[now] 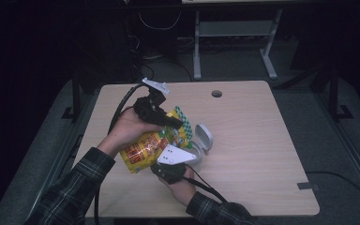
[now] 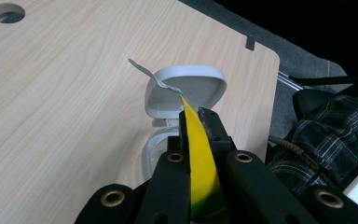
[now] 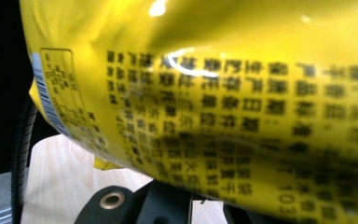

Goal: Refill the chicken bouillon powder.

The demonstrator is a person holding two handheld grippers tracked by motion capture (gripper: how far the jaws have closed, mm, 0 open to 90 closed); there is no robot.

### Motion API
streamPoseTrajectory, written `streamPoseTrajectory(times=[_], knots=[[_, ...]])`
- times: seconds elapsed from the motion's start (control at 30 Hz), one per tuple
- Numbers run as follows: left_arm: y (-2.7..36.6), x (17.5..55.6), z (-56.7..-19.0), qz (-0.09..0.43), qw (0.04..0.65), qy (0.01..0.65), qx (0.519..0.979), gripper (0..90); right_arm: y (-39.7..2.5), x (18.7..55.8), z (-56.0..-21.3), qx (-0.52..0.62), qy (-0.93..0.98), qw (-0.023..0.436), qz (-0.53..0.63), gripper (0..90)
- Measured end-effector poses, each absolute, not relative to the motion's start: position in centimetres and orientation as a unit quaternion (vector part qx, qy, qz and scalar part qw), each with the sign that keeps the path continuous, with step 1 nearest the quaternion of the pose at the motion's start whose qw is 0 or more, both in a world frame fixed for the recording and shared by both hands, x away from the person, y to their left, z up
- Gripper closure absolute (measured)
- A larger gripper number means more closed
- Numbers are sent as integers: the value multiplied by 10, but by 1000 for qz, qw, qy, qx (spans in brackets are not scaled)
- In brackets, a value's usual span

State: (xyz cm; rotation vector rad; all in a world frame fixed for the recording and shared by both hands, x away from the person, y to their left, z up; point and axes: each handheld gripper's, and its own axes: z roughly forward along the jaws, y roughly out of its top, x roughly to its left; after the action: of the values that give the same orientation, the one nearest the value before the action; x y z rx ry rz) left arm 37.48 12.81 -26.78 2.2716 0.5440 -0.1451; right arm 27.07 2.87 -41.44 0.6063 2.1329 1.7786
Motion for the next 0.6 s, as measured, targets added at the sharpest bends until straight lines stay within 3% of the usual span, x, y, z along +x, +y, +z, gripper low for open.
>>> streamPoseTrajectory(times=[0.6], knots=[[123, 375, -270, -45, 351, 234, 906, 900, 30, 270, -416, 203, 736, 128, 633, 899]])
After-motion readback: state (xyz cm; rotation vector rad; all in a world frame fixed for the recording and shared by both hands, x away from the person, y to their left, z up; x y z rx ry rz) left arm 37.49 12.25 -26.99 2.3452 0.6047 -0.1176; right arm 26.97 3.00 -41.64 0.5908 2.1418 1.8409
